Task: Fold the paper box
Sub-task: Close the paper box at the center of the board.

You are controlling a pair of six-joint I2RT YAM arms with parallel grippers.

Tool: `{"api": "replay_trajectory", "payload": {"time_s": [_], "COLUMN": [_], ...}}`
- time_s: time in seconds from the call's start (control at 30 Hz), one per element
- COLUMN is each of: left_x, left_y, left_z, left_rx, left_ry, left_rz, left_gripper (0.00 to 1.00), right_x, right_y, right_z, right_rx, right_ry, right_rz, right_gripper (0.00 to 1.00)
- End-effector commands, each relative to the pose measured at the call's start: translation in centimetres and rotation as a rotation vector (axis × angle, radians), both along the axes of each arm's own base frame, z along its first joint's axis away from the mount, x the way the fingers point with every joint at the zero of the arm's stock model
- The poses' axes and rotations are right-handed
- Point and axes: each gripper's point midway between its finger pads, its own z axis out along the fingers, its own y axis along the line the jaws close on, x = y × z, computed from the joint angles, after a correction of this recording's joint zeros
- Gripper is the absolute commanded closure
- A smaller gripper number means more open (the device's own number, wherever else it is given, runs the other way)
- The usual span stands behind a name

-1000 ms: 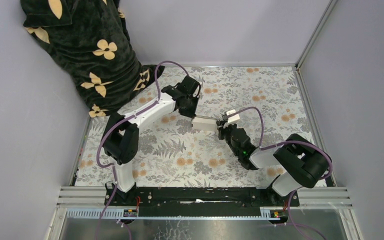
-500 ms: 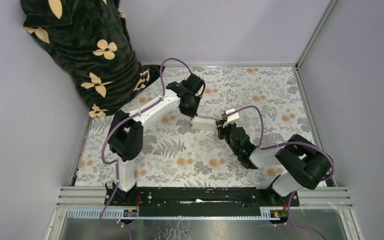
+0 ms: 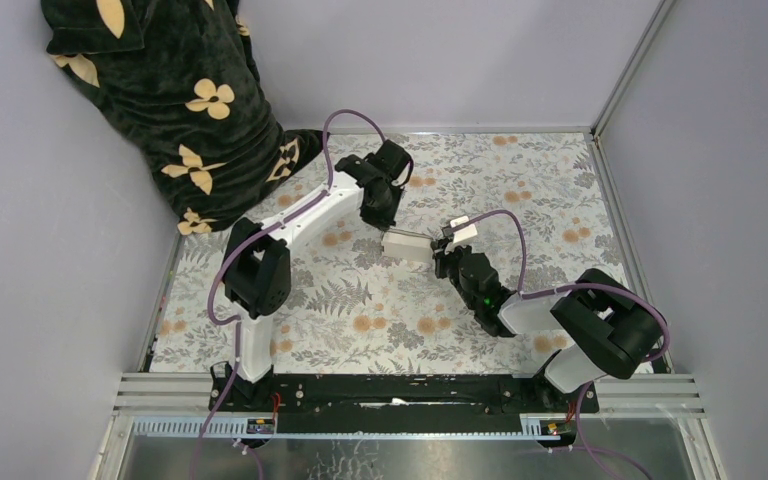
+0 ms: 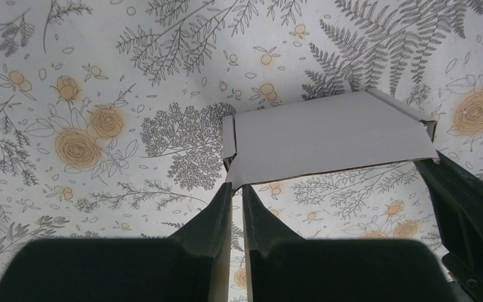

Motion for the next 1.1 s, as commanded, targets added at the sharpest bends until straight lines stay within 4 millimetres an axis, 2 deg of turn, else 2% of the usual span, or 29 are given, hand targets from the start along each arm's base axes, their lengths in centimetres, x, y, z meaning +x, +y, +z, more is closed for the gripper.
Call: {"api": "replay_trajectory", "payload": {"time_s": [0.0, 0.17, 0.37, 0.53, 0.63, 0.73, 0.87, 1.07], "left_x": [0.8, 0.7, 0.4, -1.0, -2.0, -2.5, -2.9, -3.5], "left_y": [-0.4, -0.2, 2.7, 3.4, 3.4, 2.7, 1.5, 1.2], "left_z": [1.5, 1.7, 2.1, 3.2, 3.9, 3.7, 2.8, 1.0], "left_rx": [-0.002, 0.007, 0.090, 0.042, -0.010, -0.053, -0.109, -0.128], "left_ry": [-0.028, -0.030, -0.076, -0.121, -0.130, -0.117, -0.093, -0.052], "left_rz": [-0.004, 0.002, 0.041, 0.023, 0.000, -0.039, -0.101, -0.141], "left_gripper": [0.85, 0.85, 0.79, 0.61, 0.59, 0.59, 0.63, 0.65], "right_x": [-2.2, -2.2, -2.3, -2.2, -2.2, -2.2, -2.1, -2.2], "right_y": [0.0, 0.1, 0.1, 0.1, 0.1, 0.2, 0.2, 0.2], "right_z": [-4.2, -4.3, -4.5, -4.5, -4.4, -4.5, -4.5, -4.5], "right_rx": [-0.100, -0.097, -0.096, -0.098, -0.097, -0.099, -0.100, -0.101], "right_ry": [0.146, 0.152, 0.156, 0.158, 0.158, 0.160, 0.160, 0.162], "right_rz": [0.058, 0.058, 0.059, 0.057, 0.059, 0.059, 0.059, 0.059], "right_gripper": [1.00, 1.00, 1.00, 1.00, 1.00, 1.00, 1.00, 1.00]}}
